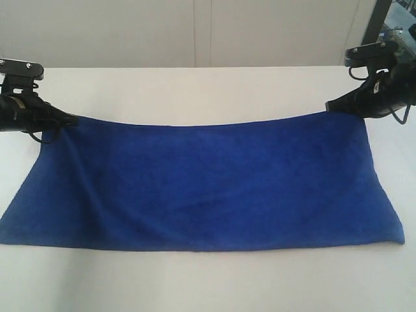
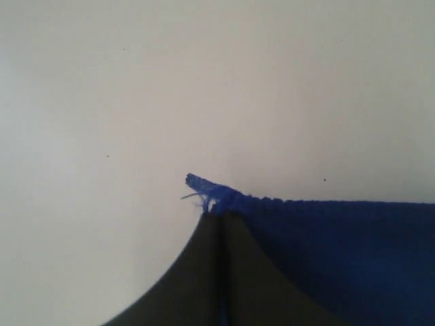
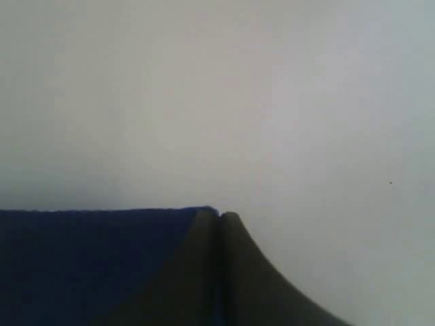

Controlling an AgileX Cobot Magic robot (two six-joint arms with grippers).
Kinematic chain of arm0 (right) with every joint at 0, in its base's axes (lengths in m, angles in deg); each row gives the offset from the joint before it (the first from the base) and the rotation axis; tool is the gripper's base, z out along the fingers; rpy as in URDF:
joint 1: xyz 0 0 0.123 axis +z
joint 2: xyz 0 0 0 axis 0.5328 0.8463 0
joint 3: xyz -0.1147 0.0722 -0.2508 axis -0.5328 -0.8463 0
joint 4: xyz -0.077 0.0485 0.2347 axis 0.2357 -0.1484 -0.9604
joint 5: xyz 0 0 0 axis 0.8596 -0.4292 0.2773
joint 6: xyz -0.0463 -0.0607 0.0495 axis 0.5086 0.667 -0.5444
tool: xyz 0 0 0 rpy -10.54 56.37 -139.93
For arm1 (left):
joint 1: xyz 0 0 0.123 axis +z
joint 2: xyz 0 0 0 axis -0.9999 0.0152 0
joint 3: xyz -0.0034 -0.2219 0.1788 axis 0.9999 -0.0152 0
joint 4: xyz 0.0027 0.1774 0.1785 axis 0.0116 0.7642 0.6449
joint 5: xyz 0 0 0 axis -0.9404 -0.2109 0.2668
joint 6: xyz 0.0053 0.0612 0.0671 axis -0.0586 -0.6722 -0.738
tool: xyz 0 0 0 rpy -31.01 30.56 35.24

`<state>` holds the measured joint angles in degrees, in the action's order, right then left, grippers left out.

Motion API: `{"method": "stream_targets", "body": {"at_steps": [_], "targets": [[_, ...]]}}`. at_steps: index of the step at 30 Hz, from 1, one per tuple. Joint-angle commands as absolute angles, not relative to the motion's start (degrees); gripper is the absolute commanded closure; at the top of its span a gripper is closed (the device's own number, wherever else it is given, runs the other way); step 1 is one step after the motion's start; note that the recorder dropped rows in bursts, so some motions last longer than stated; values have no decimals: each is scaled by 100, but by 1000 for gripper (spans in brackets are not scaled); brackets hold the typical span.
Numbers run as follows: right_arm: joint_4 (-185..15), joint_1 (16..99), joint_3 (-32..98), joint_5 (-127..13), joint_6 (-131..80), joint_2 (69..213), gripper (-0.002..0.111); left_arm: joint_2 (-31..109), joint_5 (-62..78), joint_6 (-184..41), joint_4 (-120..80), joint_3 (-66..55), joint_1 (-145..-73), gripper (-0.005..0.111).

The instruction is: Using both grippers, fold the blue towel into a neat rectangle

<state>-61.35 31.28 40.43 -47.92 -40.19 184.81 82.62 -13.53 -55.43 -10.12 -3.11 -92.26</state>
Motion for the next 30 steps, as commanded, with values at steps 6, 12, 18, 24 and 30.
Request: {"method": "stream_targets", "body": {"at_steps": [6,12,18,24,30], "targets": [[-6095,3091,4071,-4905,-4049,18493,67,8254,-1383,-5559,-1007,-291,-9206,67],[-6095,3091,4080,-4815,-4097,18299,50,8177,-1391,-5559,-1007,-291,-9206,43],[-6147,3091,4080,-4092,-4169,17771,54,7703,-1248,-5843,-1007,-291,-9206,43],[-6415,3091,4080,-2217,-4169,17329,80,7072,662,-5844,-1007,-291,-9206,56],[-6933,3103,4080,-774,-3988,17253,104,6761,2880,-5673,-1196,-291,-9206,92]]}}
